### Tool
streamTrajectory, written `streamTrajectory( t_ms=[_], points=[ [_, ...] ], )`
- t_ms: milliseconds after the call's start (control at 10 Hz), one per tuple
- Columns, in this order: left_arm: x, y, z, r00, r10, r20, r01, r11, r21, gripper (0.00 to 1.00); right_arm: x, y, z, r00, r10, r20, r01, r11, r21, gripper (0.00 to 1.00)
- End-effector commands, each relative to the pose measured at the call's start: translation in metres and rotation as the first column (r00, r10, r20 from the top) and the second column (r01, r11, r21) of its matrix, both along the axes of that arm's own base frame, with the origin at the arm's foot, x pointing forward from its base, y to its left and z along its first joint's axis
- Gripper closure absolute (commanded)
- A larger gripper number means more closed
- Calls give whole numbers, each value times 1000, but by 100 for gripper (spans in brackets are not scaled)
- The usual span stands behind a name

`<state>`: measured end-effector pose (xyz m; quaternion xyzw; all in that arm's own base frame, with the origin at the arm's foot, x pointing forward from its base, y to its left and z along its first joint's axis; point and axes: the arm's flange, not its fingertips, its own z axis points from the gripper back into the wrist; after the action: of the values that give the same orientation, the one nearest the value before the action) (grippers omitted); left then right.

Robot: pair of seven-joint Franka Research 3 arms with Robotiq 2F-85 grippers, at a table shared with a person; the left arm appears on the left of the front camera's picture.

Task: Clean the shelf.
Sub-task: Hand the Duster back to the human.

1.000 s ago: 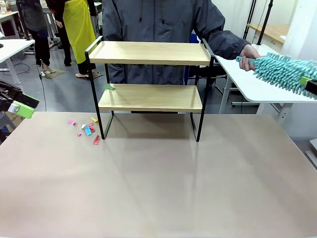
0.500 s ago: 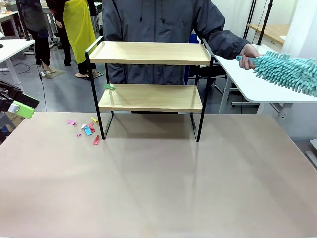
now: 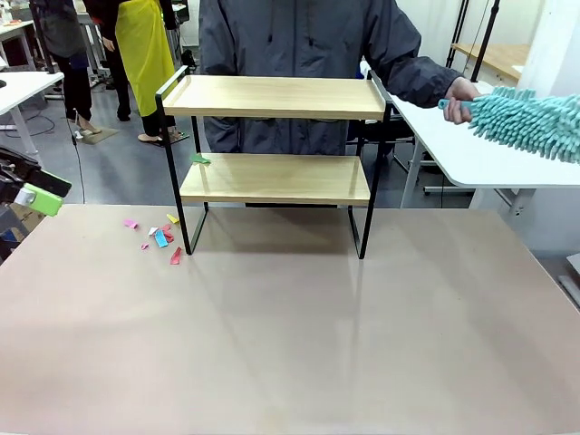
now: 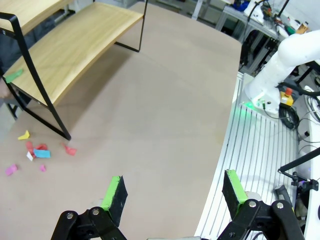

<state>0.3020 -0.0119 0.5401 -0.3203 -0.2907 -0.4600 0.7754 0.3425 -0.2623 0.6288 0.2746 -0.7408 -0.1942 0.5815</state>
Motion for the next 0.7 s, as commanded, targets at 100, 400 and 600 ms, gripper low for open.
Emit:
streamTrajectory(
  t_ms=[100, 400, 600],
  points=[
    [1, -2, 2, 1000, -3, 1, 3, 1000, -25, 0, 0, 0, 0, 1000, 0, 0, 0, 1000, 0, 0],
    [1, -2, 2, 1000, -3, 1, 3, 1000, -25, 0, 0, 0, 0, 1000, 0, 0, 0, 1000, 0, 0],
    [1, -2, 2, 1000, -3, 1, 3, 1000, -25, 0, 0, 0, 0, 1000, 0, 0, 0, 1000, 0, 0]
  ],
)
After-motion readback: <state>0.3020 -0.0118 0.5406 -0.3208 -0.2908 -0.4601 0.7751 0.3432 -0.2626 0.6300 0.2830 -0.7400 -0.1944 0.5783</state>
